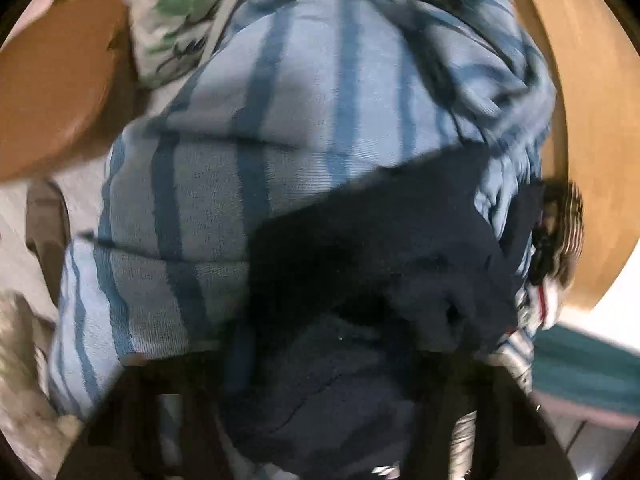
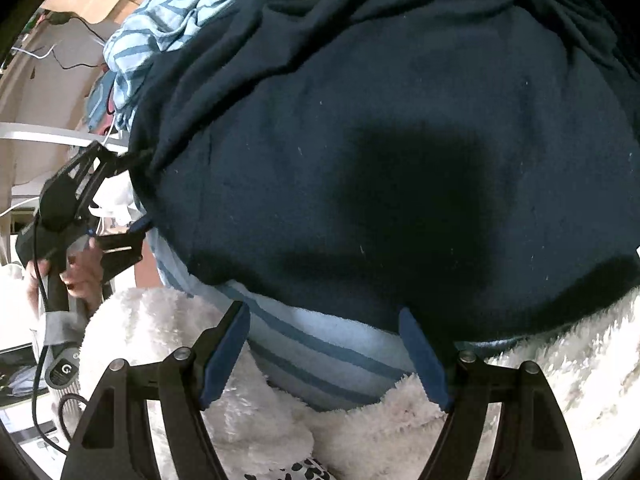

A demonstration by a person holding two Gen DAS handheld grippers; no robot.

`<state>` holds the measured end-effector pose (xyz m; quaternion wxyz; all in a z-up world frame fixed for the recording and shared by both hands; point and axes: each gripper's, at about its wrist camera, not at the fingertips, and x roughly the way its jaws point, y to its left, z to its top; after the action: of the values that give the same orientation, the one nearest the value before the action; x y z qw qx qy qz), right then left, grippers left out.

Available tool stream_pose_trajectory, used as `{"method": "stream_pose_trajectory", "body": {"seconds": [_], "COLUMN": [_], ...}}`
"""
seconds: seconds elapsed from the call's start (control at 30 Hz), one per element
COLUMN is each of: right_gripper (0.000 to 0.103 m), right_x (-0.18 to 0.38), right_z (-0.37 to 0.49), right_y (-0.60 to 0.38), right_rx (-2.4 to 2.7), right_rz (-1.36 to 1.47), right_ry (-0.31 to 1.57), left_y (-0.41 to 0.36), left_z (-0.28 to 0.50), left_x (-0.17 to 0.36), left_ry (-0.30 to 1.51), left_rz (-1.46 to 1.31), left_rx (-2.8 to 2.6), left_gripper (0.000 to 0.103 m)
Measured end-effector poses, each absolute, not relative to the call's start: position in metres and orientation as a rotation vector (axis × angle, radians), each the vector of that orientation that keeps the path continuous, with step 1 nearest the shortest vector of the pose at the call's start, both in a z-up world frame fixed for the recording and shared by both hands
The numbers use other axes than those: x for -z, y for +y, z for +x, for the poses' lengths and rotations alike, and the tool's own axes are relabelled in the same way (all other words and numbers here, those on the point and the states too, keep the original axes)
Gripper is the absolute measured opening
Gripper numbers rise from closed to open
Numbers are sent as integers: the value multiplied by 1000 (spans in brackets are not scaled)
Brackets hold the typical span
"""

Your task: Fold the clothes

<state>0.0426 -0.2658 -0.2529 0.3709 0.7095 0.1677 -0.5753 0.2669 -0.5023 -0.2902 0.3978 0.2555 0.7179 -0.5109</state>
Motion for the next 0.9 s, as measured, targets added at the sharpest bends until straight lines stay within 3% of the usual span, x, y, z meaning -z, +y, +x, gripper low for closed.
{"method": "stream_pose_trajectory", "body": {"seconds": [0.03,0.2,0.27,0.4,0.73,0.8,0.9], "right_gripper": [80,80,80,80,80,80,80], "right_x": [253,251,249,247,237,238,236], "right_z": [43,46,43,34,30,28,31], "right_y": [-266,-264,-262,-256,-251,-251,-256], "right_rx": [1474,1468,1479,1507,1536,1541,1539], "right_rz": [1821,1825,1829,1842,1830,1835,1844], "right_ry": [430,423,406,369,331,328,319], "left_y": [-502,-497,-498,-497,-489,-486,-483], "left_z": [266,294,314,346,356,360,370], "left_x": [285,271,268,280,286,292,297], "left_ry": [1805,1777,1746,1876,1872,1909,1943], "left_rz": [629,453,407,266,213,203,167], "left_rx": [1328,1318,1271,1223,1108,1081,1038], "left_gripper": [12,10,3,3,3,5,19]}}
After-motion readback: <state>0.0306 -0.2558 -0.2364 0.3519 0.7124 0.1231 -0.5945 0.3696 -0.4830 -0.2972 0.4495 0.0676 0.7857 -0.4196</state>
